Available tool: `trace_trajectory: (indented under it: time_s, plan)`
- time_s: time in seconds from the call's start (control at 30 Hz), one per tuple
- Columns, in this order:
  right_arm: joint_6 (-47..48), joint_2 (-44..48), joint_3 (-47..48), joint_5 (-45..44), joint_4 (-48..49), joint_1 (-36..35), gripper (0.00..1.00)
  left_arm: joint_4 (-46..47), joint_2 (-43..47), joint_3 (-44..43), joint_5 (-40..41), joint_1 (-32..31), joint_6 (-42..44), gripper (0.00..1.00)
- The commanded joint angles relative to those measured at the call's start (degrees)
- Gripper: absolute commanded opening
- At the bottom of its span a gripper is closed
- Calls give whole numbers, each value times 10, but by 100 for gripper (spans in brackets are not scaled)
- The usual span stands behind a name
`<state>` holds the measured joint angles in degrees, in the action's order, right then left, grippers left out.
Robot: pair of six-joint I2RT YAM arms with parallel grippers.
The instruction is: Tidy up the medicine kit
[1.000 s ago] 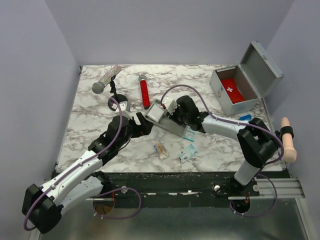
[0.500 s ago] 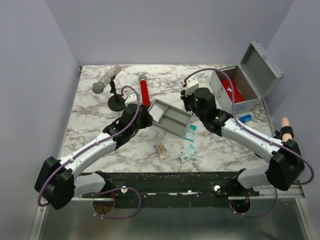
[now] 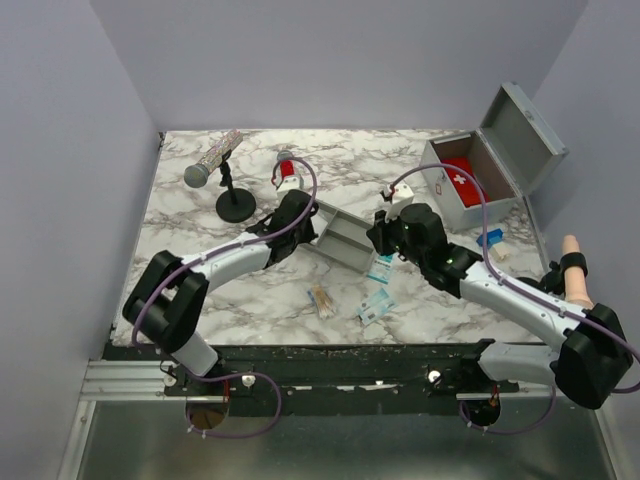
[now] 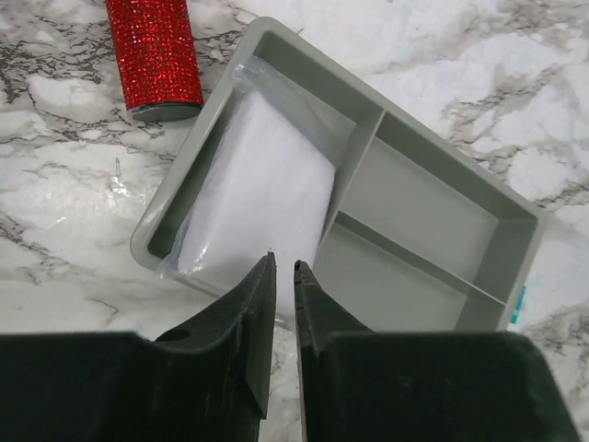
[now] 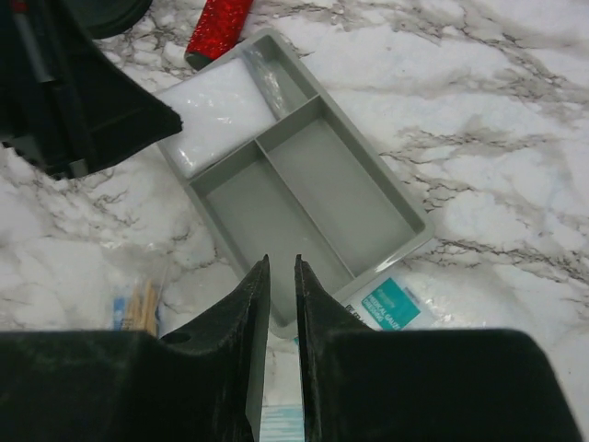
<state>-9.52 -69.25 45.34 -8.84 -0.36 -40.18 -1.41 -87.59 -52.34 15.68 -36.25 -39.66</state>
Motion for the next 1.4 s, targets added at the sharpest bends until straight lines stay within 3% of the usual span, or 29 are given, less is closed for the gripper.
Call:
trace_trajectory:
  time_s: [0.0, 0.37, 0.5, 0.6, 0.67, 0.83, 0.93, 1.1, 1.13, 1.17, 1.23, 1.37]
  plan:
    - [-44, 32, -13, 54, -21, -5, 25, -14, -63, -44, 38, 6, -6, 23]
    - [-43, 51, -10, 59, -47, -4, 25, 25, -170, -89, 12, 23, -15, 13]
    - [-48, 55, -10, 55, -53, -4, 28, 68, -151, -82, -3, 27, -12, 14]
    - [-53, 64, -7, 39, -59, -5, 38, 89, -101, -73, 1, 27, 1, 18]
    - [-59, 69, 2, 20, -69, -4, 43, 83, -65, -73, 8, 28, 11, 27]
    - [-89, 85, 20, -30, -105, -4, 55, 67, 49, -39, 3, 16, 5, 65]
    - [-117, 90, 27, -4, -111, 2, 70, 70, 119, 6, -11, 0, -2, 76]
    - [-145, 58, 60, 30, -135, 19, 82, 41, 217, 78, -23, -28, -27, 90]
    - [-146, 54, 68, 22, -147, 22, 82, 34, 238, 97, -19, -30, -36, 97]
    - [-147, 54, 70, 9, -164, 24, 73, 27, 266, 126, -13, -31, -45, 99]
    - [-153, 69, 60, -30, -179, 27, 1, 15, 337, 165, 12, -32, -66, 99]
    - [-147, 120, 14, -51, -189, 37, 1, -69, 455, 222, 85, -36, -121, 99]
